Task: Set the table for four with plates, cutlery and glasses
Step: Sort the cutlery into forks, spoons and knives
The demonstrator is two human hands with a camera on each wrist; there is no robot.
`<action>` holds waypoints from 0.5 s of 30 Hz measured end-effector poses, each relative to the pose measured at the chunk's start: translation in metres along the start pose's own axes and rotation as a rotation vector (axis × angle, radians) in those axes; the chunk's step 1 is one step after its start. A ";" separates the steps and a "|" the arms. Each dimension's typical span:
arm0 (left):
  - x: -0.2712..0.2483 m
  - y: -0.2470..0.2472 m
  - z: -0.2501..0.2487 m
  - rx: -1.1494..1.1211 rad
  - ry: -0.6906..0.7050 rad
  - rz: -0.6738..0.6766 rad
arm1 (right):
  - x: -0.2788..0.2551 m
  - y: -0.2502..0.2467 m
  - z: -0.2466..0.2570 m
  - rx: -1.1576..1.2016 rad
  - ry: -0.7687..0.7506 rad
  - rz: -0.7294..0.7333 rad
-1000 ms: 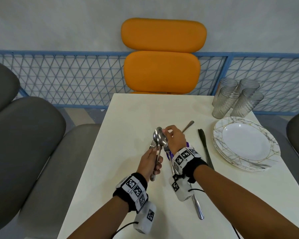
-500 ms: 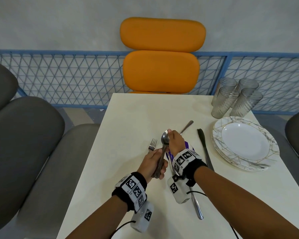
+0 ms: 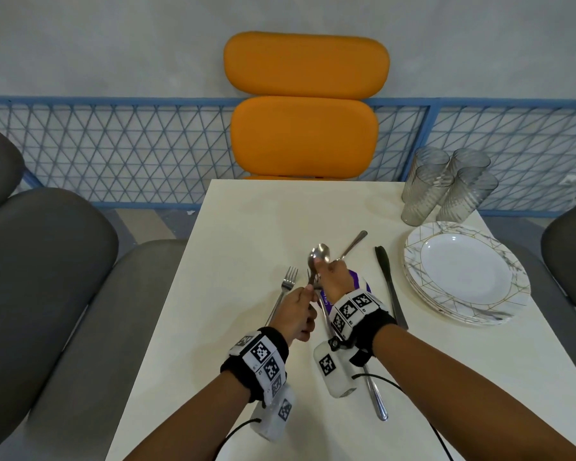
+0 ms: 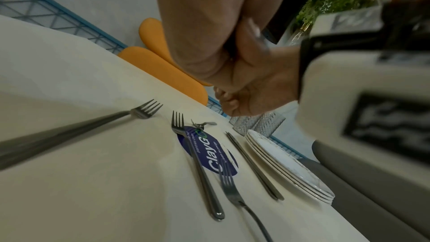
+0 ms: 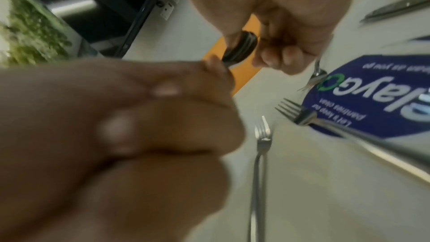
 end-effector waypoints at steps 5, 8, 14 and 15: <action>0.012 0.009 -0.001 0.198 0.070 -0.069 | -0.005 0.008 -0.012 -0.183 0.017 0.160; 0.016 0.025 0.005 0.252 0.081 0.007 | -0.001 -0.010 -0.011 -0.263 0.028 0.143; 0.025 0.047 0.004 0.327 0.114 0.027 | 0.008 -0.035 -0.022 -0.220 0.076 0.053; 0.028 0.050 0.004 0.336 0.123 0.018 | 0.008 -0.034 -0.025 -0.213 0.068 0.057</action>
Point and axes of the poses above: each hand's wrist, its own x-axis towards the middle knuckle, its own y-axis out of the palm, z = x × y, the point moved 7 cm from there along x, towards the middle knuckle, and after that the axes turned 3 degrees about -y, right-handed, at the moved point
